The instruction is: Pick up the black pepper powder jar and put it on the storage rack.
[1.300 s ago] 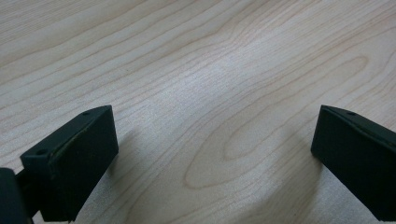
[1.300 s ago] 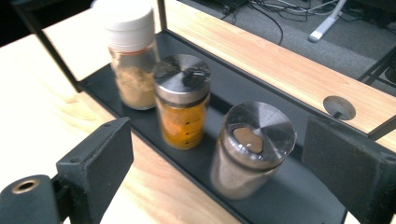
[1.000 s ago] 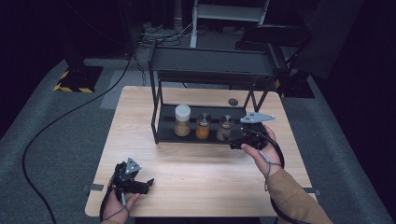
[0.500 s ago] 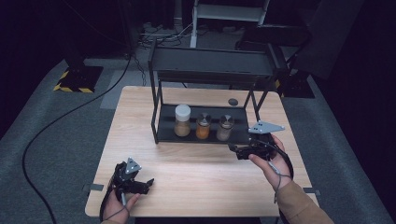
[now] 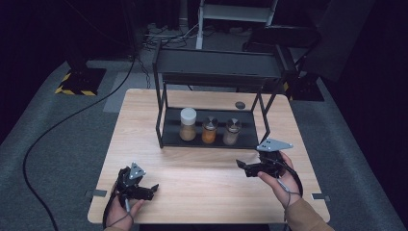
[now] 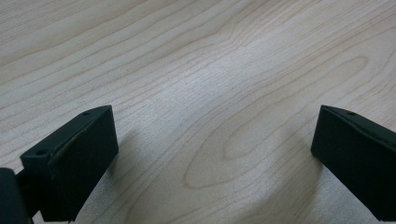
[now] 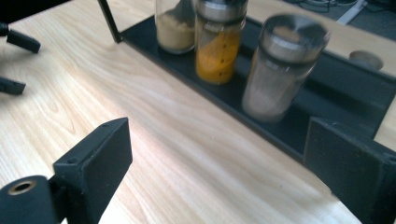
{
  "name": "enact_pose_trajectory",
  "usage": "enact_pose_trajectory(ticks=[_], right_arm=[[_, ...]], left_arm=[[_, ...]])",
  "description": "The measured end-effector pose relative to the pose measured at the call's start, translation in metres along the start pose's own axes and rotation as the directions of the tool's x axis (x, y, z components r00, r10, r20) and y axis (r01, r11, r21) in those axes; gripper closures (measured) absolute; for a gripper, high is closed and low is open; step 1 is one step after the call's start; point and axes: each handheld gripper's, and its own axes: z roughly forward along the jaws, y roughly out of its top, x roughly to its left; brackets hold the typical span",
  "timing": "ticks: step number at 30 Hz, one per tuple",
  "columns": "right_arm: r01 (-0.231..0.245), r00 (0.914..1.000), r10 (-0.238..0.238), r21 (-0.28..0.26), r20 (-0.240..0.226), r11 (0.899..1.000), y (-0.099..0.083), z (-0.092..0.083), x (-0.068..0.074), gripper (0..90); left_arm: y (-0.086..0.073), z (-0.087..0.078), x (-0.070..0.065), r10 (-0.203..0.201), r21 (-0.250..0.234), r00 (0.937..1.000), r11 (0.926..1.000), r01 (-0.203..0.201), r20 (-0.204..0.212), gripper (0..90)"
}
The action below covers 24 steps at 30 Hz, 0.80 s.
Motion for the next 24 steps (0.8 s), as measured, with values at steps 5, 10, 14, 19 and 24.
enact_pose_trajectory(ticks=[5,10,14,19,24], right_arm=[[-0.002,1.0000,0.002,0.030,-0.003,1.000,-0.013,0.008,0.001,8.1],[0.005,1.0000,-0.006,0.050,0.006,0.999,-0.026,0.015,0.003,8.1],[-0.005,0.9999,0.005,0.061,0.010,0.998,-0.037,0.020,0.003,8.1],[-0.008,0.9997,0.006,0.075,0.022,0.997,-0.045,0.024,0.003,7.7],[-0.010,0.9995,0.008,0.086,0.029,0.996,-0.054,0.026,0.002,7.5]], left_arm=[[0.000,0.000,0.000,-0.001,-0.001,1.0000,1.0000,0.001,-0.002,0.4],[0.000,0.000,0.000,-0.001,0.000,1.0000,1.0000,0.001,-0.001,0.4],[0.000,0.000,0.000,-0.001,0.000,1.0000,1.0000,0.001,-0.002,0.5],[0.000,0.000,0.000,-0.001,-0.001,1.0000,1.0000,0.001,-0.002,0.4],[0.000,0.000,0.000,-0.002,-0.001,1.0000,1.0000,0.002,-0.002,0.4]])
